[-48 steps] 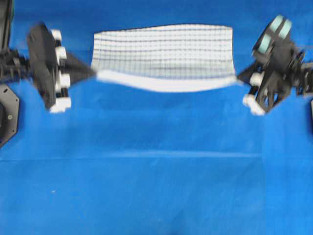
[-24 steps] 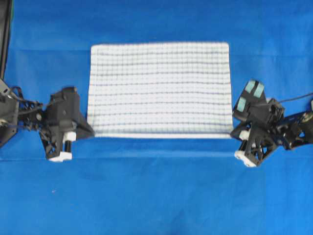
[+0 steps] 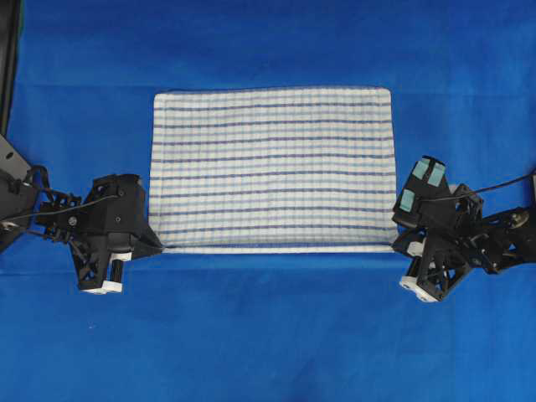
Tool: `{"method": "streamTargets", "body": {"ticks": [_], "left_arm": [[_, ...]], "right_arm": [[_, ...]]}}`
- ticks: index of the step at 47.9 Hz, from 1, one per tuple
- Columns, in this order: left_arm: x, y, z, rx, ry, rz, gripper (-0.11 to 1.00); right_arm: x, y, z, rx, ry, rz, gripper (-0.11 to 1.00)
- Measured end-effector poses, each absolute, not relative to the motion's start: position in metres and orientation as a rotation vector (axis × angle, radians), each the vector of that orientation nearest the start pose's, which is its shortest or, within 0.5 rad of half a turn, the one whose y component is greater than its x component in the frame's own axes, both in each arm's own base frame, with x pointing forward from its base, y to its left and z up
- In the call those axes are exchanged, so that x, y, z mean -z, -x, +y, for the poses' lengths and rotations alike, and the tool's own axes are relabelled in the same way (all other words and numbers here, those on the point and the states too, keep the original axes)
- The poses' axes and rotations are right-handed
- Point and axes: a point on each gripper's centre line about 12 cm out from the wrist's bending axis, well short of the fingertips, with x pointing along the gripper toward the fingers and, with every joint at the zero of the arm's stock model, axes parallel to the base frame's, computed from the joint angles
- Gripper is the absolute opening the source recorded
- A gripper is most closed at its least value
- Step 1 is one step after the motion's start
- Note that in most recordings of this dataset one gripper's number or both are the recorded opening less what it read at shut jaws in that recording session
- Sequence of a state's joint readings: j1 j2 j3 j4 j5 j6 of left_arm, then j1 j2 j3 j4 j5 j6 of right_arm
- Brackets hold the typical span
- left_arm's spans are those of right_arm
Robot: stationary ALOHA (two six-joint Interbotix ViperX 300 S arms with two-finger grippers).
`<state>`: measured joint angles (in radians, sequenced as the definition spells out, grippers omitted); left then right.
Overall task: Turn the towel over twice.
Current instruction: 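Swing the held edge over and lay it down at the near side, then open both grippers to release the towel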
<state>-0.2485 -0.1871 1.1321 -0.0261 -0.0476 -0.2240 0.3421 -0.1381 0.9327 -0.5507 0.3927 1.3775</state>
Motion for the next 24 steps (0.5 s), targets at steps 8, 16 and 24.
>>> {"method": "streamTargets", "body": {"ticks": [8, 16, 24], "left_arm": [[-0.097, -0.245, -0.062, 0.116, 0.121, 0.914, 0.1], [-0.099, -0.246, -0.063, 0.118, 0.123, 0.912, 0.51], [-0.111, -0.252, -0.064, 0.126, 0.113, 0.899, 0.76]], "right_arm": [[-0.113, -0.269, 0.07, 0.342, -0.459, 1.052, 0.05], [-0.114, -0.27, 0.071, 0.344, -0.452, 1.052, 0.24], [-0.122, -0.273, 0.068, 0.373, -0.429, 1.049, 0.68]]}}
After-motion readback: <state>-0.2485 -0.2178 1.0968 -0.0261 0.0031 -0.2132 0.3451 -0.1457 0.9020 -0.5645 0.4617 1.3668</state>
